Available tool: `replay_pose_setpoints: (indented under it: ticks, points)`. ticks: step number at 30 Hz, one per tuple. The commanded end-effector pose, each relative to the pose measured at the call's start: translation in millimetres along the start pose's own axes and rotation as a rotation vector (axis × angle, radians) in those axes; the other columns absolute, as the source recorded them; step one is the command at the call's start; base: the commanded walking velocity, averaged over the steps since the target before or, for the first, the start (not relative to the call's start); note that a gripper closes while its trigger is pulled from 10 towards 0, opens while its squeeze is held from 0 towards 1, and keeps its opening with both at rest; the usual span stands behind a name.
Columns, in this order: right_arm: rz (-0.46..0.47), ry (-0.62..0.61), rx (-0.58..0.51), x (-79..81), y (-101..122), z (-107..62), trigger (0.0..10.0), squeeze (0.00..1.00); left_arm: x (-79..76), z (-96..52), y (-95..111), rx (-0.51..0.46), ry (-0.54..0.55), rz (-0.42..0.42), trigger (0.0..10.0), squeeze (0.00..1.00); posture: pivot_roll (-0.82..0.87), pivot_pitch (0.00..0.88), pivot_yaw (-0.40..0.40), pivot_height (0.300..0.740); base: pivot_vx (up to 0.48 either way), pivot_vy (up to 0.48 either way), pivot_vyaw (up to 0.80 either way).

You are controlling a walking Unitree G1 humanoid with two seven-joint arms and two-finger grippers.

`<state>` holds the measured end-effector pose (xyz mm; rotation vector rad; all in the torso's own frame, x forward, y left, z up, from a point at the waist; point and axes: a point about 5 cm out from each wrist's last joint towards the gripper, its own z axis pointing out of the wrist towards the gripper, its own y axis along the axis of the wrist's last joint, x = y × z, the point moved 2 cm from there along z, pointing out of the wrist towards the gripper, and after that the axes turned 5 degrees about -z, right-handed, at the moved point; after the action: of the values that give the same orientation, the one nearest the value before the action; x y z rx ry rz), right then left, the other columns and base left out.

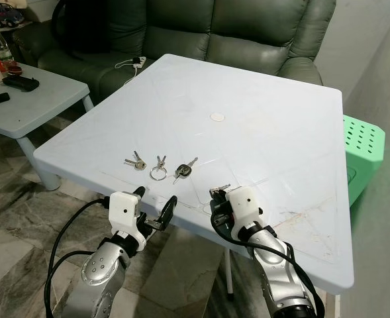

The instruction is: Hang keys on a hook

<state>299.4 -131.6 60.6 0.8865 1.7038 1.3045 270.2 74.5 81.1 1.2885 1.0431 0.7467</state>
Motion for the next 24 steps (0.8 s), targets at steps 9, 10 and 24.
replay_pose_setpoints:
  ticks: [9,10,24]
  points:
    - [-0.010,0.015,0.034,0.2,-5.3,-0.6,10.0,0.00,-3.5,1.1,2.4,-0.006,-0.007,-0.002,10.0,0.00,-0.03,0.035,-0.063,0.740,0.000,0.000,0.00]
    - [-0.009,0.017,0.031,0.6,-4.8,-0.4,10.0,0.00,-3.4,1.2,2.3,-0.005,-0.006,-0.002,10.0,0.00,-0.03,0.035,-0.063,0.740,0.000,0.000,0.00]
    - [-0.045,0.001,0.077,0.0,-10.1,0.1,10.0,1.00,-3.8,0.5,2.0,-0.006,-0.008,-0.004,10.0,0.00,-0.03,0.024,-0.064,0.740,0.000,0.000,0.00]
